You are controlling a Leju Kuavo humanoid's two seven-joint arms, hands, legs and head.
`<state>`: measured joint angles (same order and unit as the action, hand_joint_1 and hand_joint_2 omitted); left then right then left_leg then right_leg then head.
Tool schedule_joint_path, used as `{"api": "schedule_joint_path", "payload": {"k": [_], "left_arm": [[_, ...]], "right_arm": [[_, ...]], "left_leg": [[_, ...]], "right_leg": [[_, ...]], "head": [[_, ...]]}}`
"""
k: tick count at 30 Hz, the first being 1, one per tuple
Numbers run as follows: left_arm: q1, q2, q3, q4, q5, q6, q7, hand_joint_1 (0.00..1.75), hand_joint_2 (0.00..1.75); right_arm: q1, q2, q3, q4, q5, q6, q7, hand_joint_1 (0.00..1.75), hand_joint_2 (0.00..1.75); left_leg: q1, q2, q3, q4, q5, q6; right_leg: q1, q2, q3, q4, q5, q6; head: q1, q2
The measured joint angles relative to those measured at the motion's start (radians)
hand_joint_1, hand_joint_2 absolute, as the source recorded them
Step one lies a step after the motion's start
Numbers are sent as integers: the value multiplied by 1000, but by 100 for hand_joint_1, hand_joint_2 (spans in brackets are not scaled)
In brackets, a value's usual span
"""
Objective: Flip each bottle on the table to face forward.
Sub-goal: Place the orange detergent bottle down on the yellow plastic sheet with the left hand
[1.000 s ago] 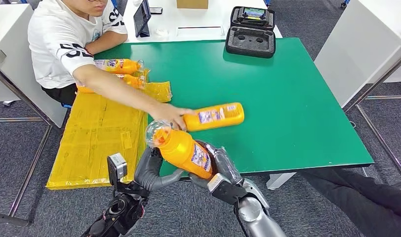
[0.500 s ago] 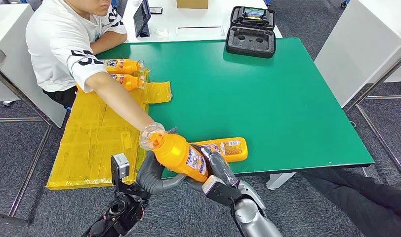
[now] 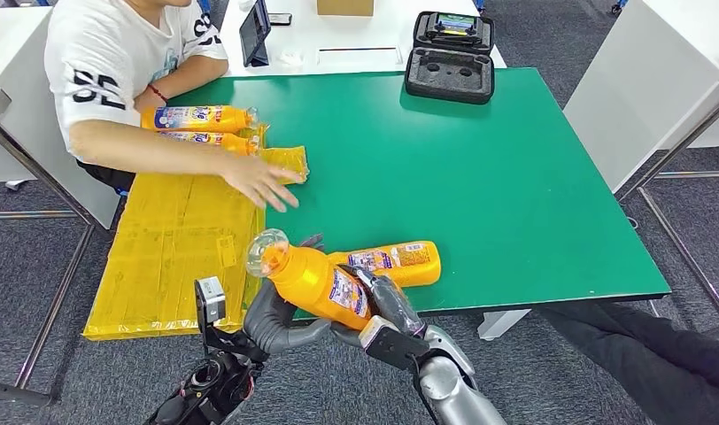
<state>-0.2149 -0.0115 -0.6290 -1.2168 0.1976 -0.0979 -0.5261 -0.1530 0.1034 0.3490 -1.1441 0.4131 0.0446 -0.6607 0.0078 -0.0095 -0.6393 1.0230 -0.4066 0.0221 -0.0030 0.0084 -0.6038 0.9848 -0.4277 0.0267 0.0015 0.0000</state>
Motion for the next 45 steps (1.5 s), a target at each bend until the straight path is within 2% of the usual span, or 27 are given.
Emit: {"api": "schedule_joint_path", "payload": {"k": [7,13,14,15,17,18,19,26,45], "left_arm": [[0,4,0,-4,17,-19,11,0,175],[-1,10,-7,-4,-31,13,25,0,175],[-4,10,-8,-2,-39,18,32,5,175],[-7,10,-9,2,-46,21,39,39,175],[-17,11,-13,16,-58,25,54,126,175],[-21,11,-15,23,-62,24,58,164,175],[-25,11,-18,29,-64,23,61,175,175],[-47,11,-26,58,-61,-10,70,175,175],[-54,5,-24,73,-20,-19,74,175,175]], "right_arm": [[-5,1,2,14,7,0,0,175,175],[-13,3,5,24,16,0,1,175,175],[-12,3,5,24,17,0,2,175,175],[-12,3,5,24,19,0,3,175,175],[-11,3,6,25,24,3,6,175,175],[-11,3,7,27,27,4,8,175,175],[-10,3,7,28,30,5,9,175,175],[-11,5,10,37,38,7,17,175,175],[-10,5,13,37,50,7,28,175,175]], "left_leg": [[0,0,0,0,0,0],[0,0,0,0,0,0],[0,0,0,0,0,0],[0,0,0,0,0,0],[0,0,0,0,0,0],[0,0,0,0,0,0],[0,0,0,0,0,0],[0,0,0,0,0,0],[0,0,0,0,0,0]], "right_leg": [[0,0,0,0,0,0],[0,0,0,0,0,0],[0,0,0,0,0,0],[0,0,0,0,0,0],[0,0,0,0,0,0],[0,0,0,0,0,0],[0,0,0,0,0,0],[0,0,0,0,0,0],[0,0,0,0,0,0]], "head": [[0,0],[0,0],[0,0],[0,0],[0,0],[0,0],[0,0],[0,0],[0,0]]}}
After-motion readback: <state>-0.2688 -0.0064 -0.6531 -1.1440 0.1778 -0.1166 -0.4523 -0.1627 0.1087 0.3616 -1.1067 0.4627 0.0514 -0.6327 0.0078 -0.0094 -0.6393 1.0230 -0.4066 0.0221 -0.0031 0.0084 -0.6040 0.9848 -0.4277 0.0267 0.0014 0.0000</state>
